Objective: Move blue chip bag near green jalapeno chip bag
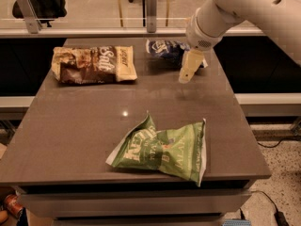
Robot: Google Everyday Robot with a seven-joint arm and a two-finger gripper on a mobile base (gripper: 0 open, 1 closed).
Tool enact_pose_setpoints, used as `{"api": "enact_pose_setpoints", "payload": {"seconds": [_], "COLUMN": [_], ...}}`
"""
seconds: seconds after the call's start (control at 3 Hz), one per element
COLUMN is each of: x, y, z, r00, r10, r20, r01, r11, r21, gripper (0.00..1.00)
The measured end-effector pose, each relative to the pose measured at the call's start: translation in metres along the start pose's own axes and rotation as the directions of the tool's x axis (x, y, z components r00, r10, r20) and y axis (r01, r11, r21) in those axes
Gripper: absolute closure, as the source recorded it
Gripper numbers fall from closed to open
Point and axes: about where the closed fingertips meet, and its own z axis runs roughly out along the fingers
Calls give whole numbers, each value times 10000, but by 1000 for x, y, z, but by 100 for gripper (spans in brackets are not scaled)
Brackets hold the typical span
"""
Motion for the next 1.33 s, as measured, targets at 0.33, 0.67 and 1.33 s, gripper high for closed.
{"api": "enact_pose_setpoints", "payload": {"seconds": [0.33, 0.67, 1.33], "x": [1, 4, 12], "y": [-6, -9, -7], "z": [16, 29, 45], "r00": [9999, 9996, 9986], "r10": [140, 268, 466], "r20": [21, -20, 257], "r01": [-140, -268, -460], "r11": [9998, 9995, 9987], "r21": [154, 184, -233], "gripper": [0, 3, 43]}}
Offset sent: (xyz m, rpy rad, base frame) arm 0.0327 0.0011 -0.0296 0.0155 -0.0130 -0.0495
